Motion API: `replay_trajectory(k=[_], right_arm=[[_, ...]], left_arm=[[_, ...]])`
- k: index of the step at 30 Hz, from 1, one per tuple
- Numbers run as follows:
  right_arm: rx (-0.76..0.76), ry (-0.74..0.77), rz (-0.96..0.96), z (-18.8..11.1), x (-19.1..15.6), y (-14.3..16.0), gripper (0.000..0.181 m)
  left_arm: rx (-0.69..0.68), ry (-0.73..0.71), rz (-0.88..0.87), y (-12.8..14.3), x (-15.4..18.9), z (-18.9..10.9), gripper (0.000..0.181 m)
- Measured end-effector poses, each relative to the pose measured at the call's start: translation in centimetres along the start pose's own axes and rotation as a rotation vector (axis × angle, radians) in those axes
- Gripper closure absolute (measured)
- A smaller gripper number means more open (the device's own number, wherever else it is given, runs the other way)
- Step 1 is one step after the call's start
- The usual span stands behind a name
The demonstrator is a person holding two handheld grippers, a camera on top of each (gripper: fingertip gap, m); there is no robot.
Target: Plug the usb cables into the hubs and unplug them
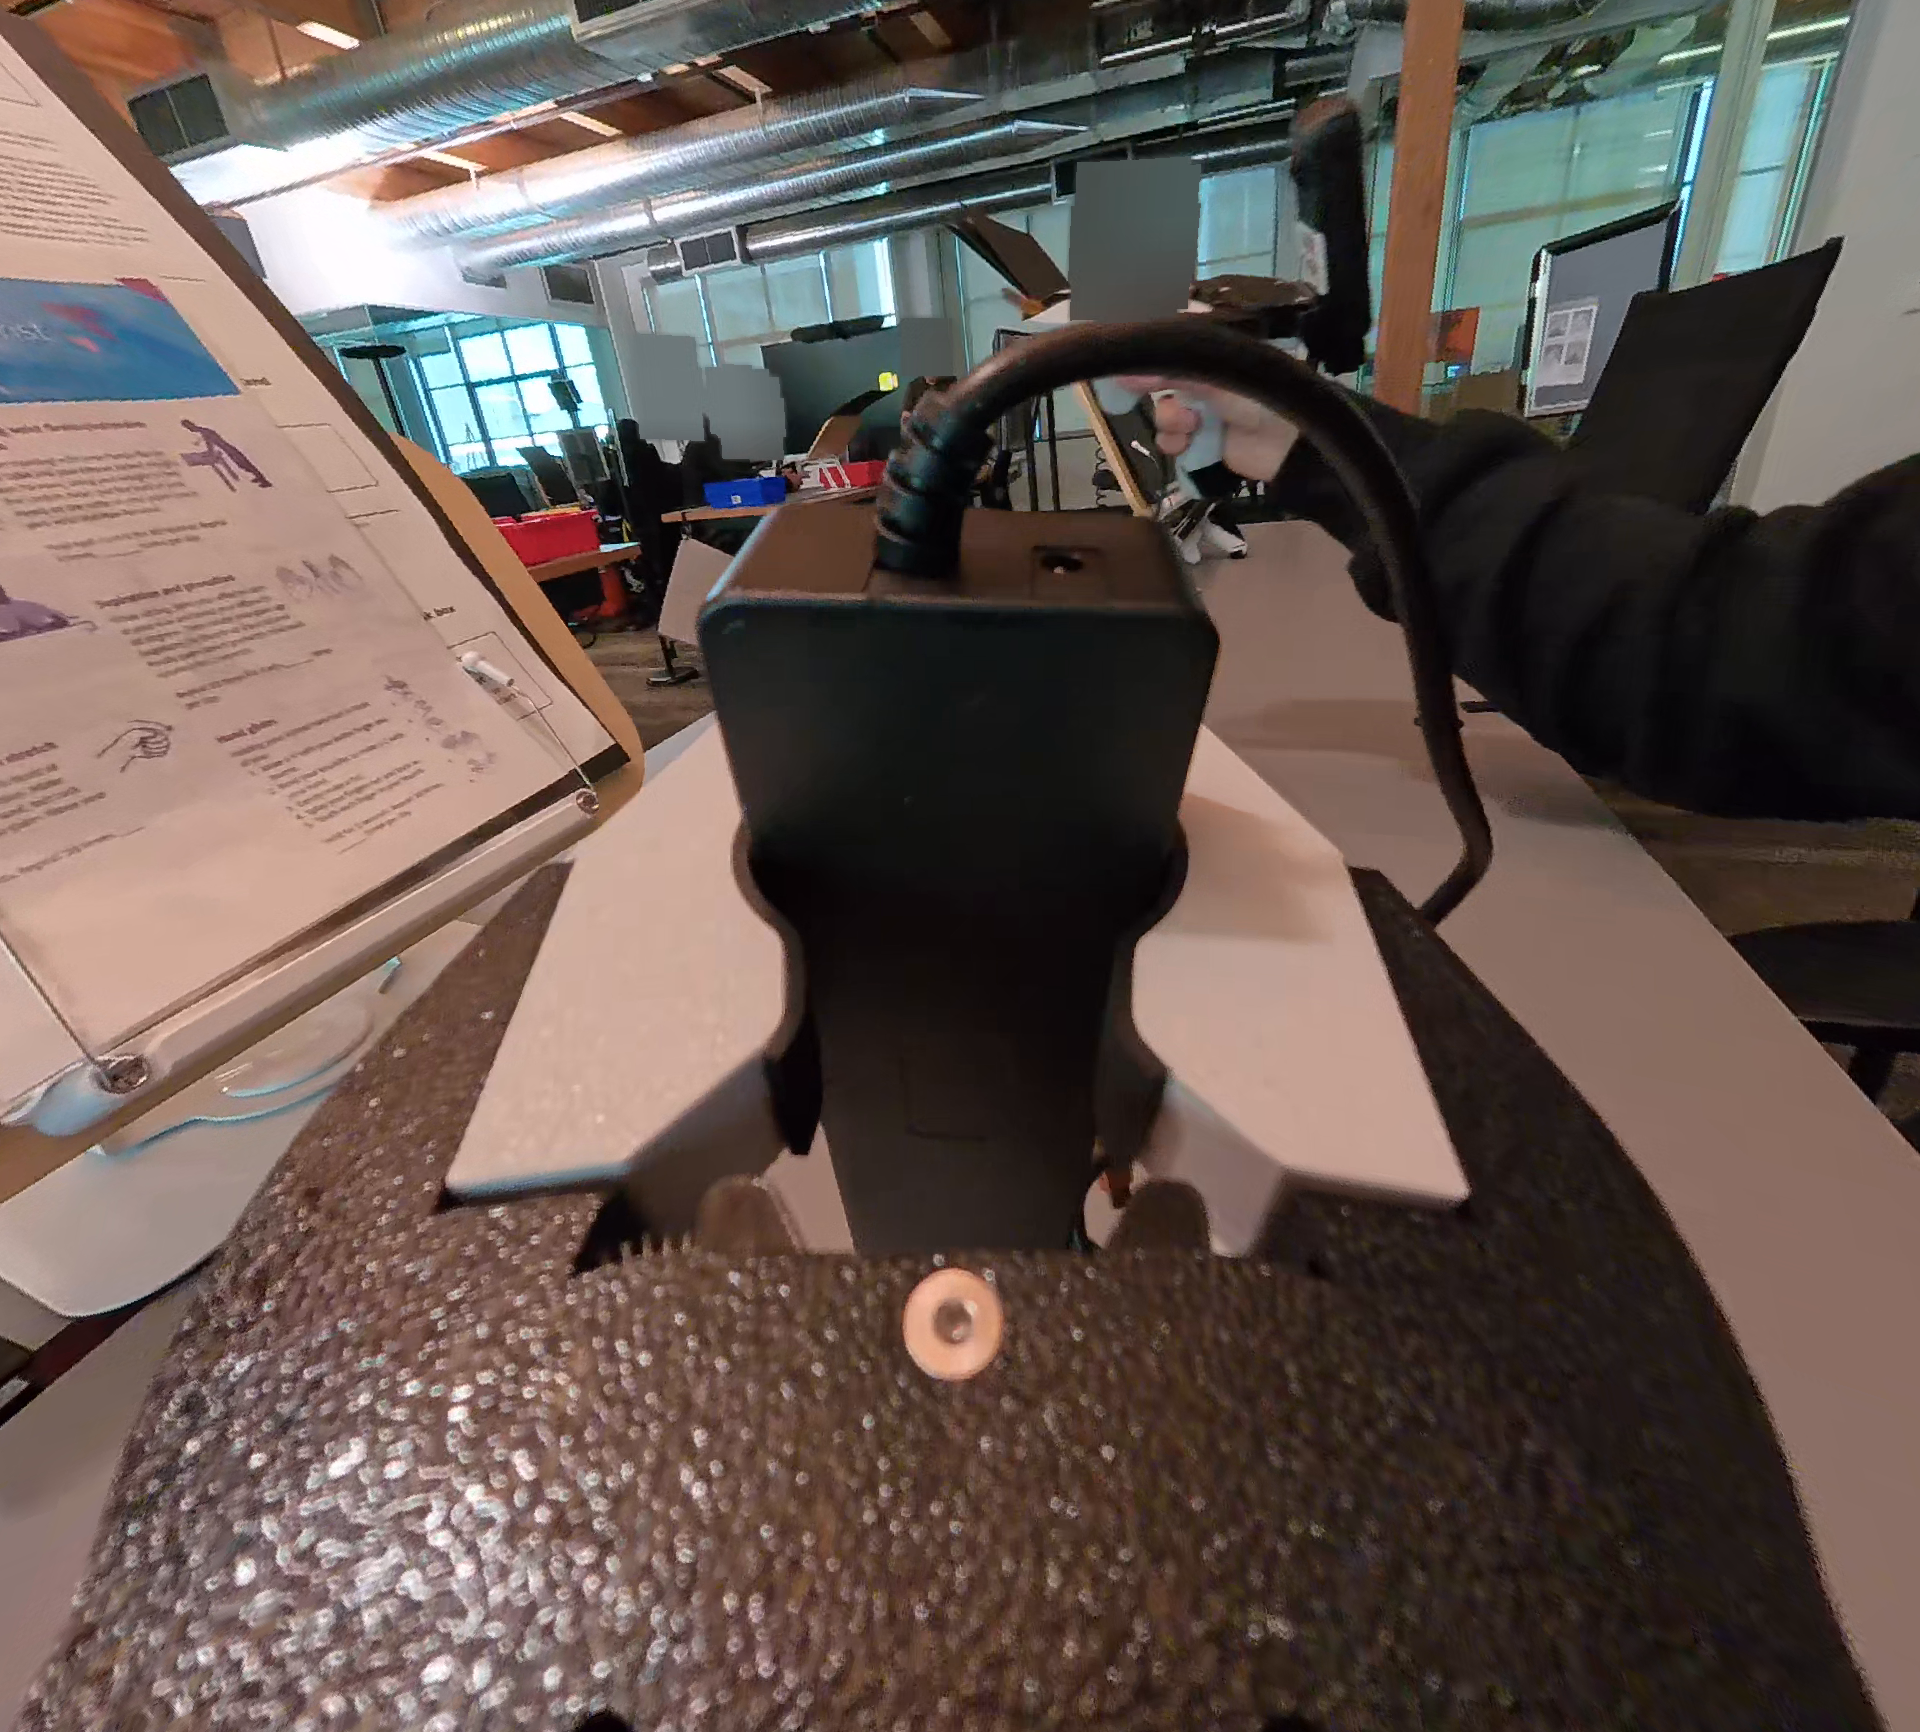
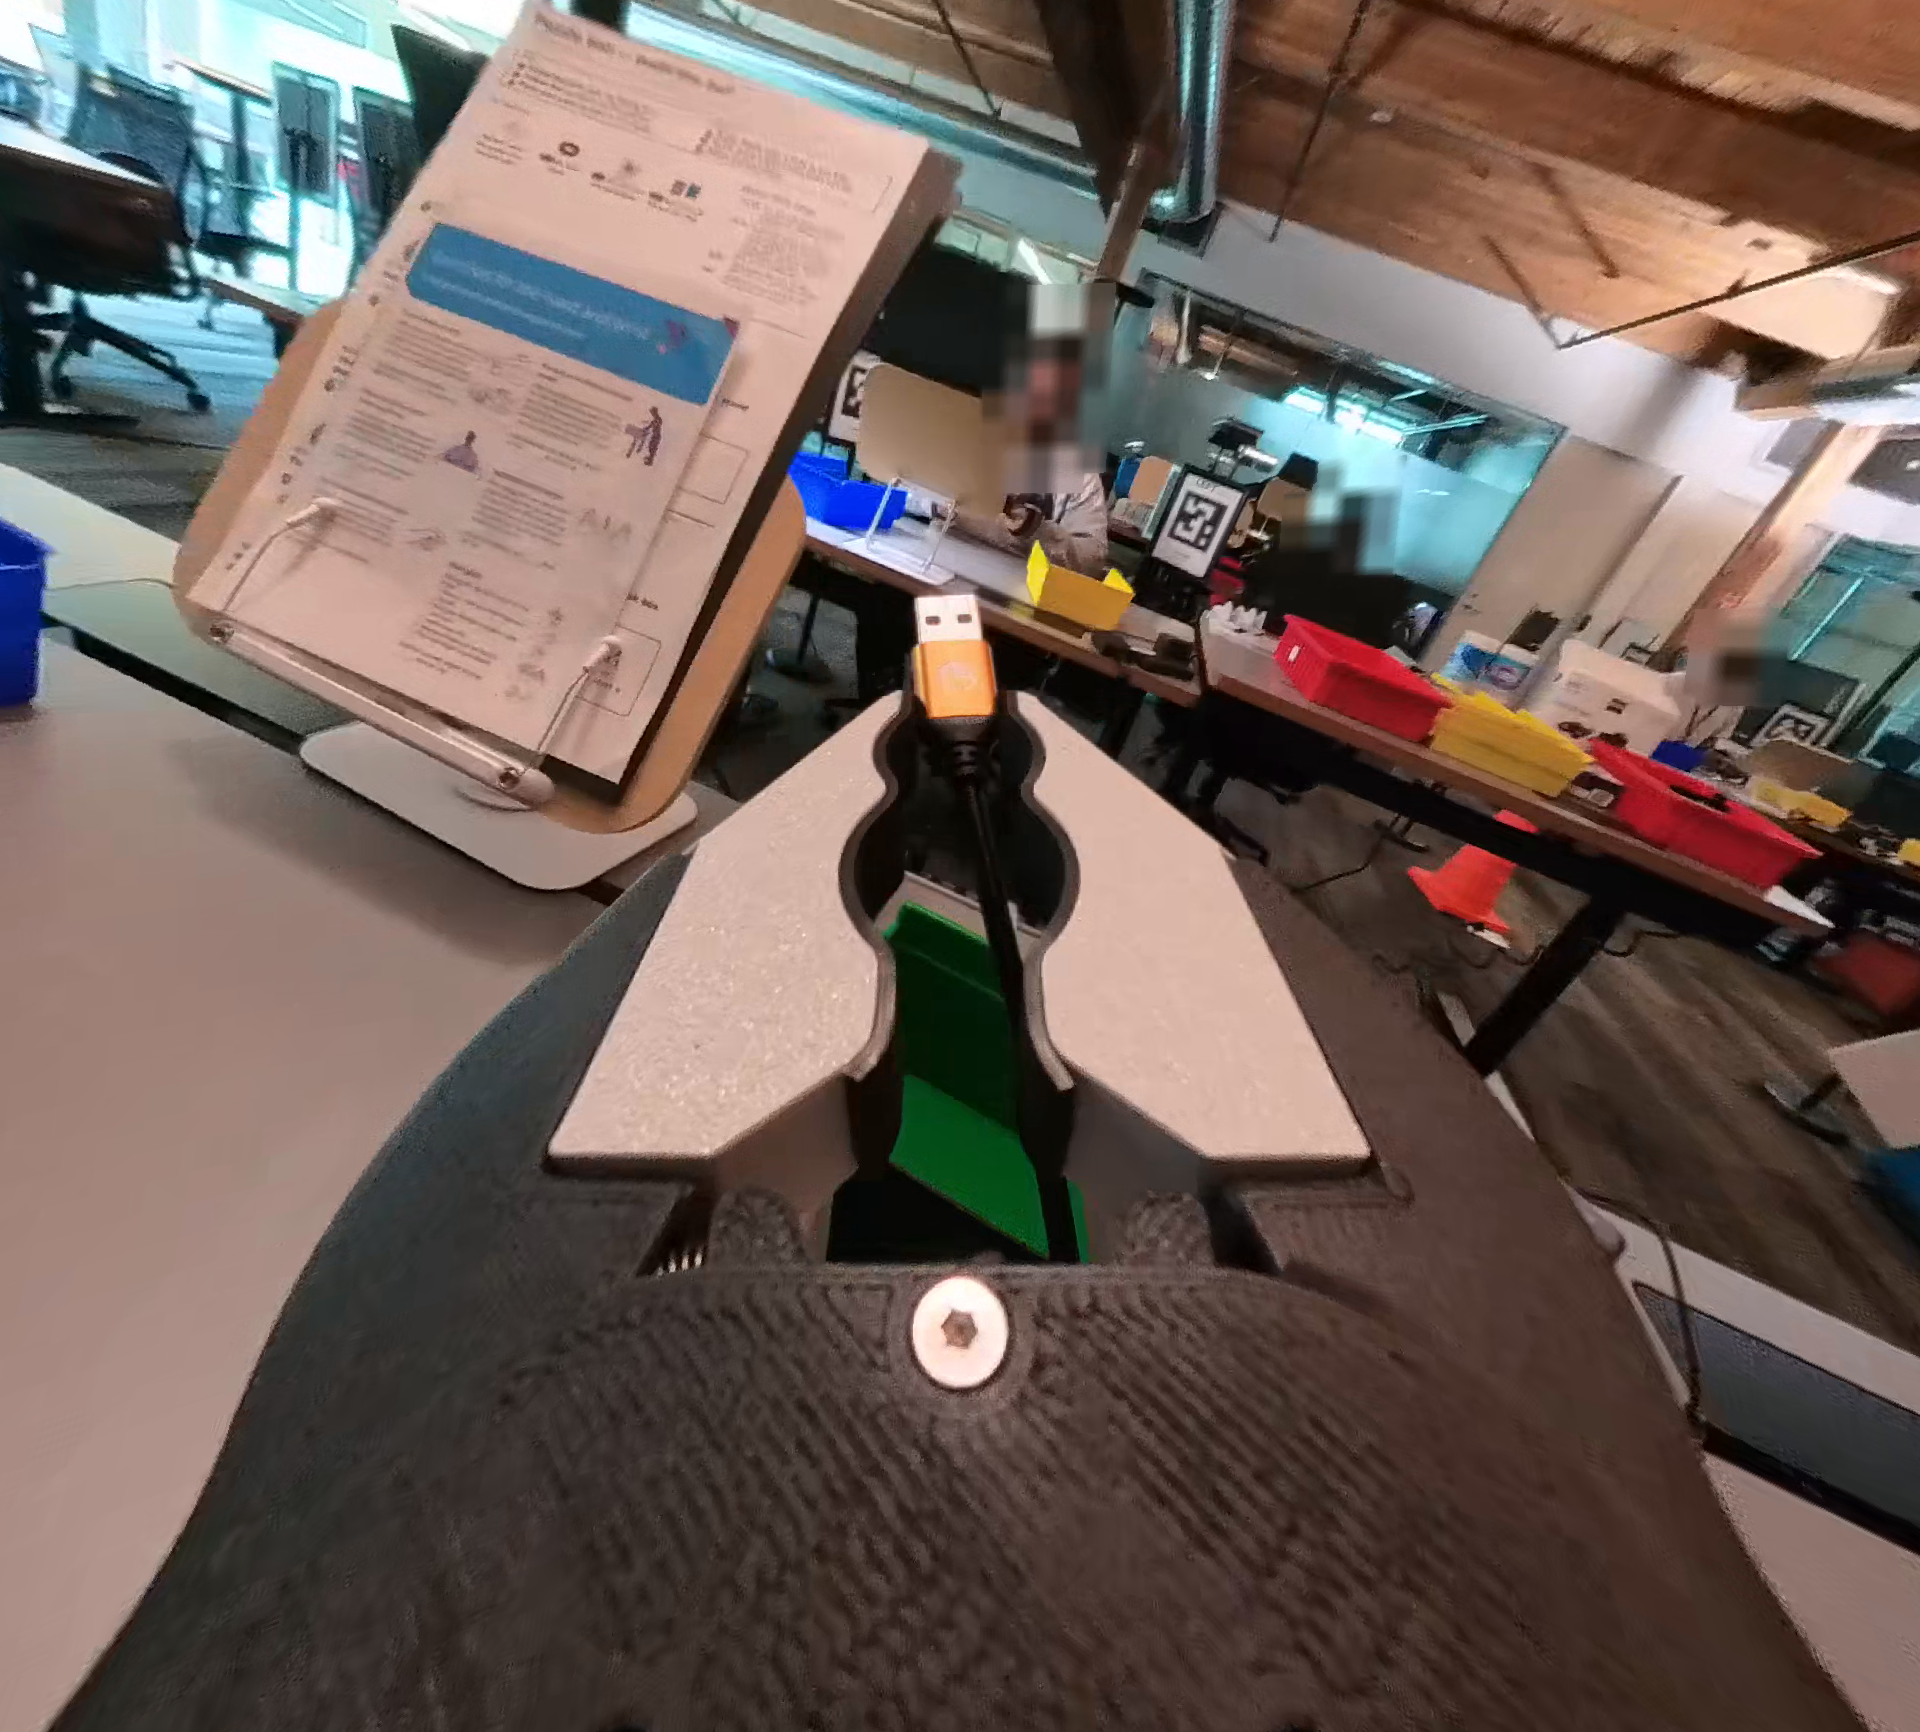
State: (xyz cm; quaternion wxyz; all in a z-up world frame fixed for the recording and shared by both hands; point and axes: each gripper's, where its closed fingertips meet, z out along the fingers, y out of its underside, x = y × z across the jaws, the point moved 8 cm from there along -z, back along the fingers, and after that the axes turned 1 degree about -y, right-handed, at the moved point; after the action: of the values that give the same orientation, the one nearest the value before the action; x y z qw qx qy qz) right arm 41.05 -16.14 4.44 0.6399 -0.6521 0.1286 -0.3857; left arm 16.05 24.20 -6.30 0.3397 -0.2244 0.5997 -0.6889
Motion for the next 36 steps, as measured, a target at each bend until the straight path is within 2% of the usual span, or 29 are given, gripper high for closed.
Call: replay_trajectory(k=[2, 5, 8, 10, 12, 13, 16, 18, 21, 24, 26, 27, 29, 31, 33, 36], right_arm=[[-0.043, 0.037, -0.004, 1.5, 0.8, 1.9, 0.168], [-0.182, -0.023, 0.033, 3.1, 0.4, 5.9, 0.167], [-0.317, -0.213, 0.088, 3.7, -0.8, 9.5, 0.168], [-0.396, -0.228, 0.094, 3.6, -0.6, 11.4, 0.167], [-0.551, -0.345, 0.129, 3.3, -0.6, 13.6, 0.168], [-0.623, -0.344, 0.095, 3.1, -0.3, 14.6, 0.168], [-0.866, -0.2, -0.114, 2.1, 1.8, 17.1, 0.167], [-0.993, -0.126, -0.168, 1.4, 2.9, 17.9, 0.15], [-0.932, -0.084, -0.122, 0.6, 3.0, 16.3, 0.121], [-0.813, -0.032, -0.027, -0.3, 1.7, 13.8, 0.111], [-0.708, -0.077, 0.009, -0.6, -0.8, 12.6, 0.11], [-0.699, -0.047, -0.003, -0.8, -1.5, 12.6, 0.111], [-0.748, 0.081, -0.072, -1.0, -1.4, 13.7, 0.124], [-0.825, 0.128, -0.015, -1.1, -1.1, 15.6, 0.126], [-0.756, -0.013, 0.108, -0.6, -3.2, 15.7, 0.123], [-0.546, -0.27, 0.187, 0.5, -9.3, 12.1, 0.115]], left_arm=[[-0.019, 0.006, -0.003, 0.2, 0.0, 0.1, 0.12], [-0.036, 0.017, -0.01, 0.5, 0.0, 0.1, 0.12], [-0.032, 0.027, -0.033, 0.7, -0.1, 0.1, 0.12], [-0.034, 0.032, -0.039, 0.8, -0.2, 0.1, 0.12], [-0.047, 0.039, -0.04, 0.8, -0.1, 0.1, 0.12], [-0.047, 0.038, -0.04, 0.8, -0.1, 0.1, 0.12], [-0.05, 0.038, -0.058, 1.0, -0.3, 0.1, 0.12], [-0.054, 0.037, -0.064, 1.3, -0.4, 0.1, 0.12], [-0.075, 0.039, -0.067, 1.6, -0.3, 0.3, 0.12], [-0.082, 0.047, -0.067, 1.7, -0.2, 0.6, 0.12], [-0.08, 0.056, -0.072, 1.9, -0.2, 0.7, 0.12], [-0.081, 0.06, -0.076, 2.0, -0.2, 0.8, 0.12], [-0.081, 0.066, -0.081, 2.2, -0.2, 0.8, 0.12], [-0.084, 0.066, -0.078, 2.2, -0.1, 0.8, 0.12], [-0.082, 0.064, -0.073, 1.9, -0.1, 0.8, 0.12], [-0.063, 0.079, -0.077, 1.4, 0.0, 0.9, 0.12]])
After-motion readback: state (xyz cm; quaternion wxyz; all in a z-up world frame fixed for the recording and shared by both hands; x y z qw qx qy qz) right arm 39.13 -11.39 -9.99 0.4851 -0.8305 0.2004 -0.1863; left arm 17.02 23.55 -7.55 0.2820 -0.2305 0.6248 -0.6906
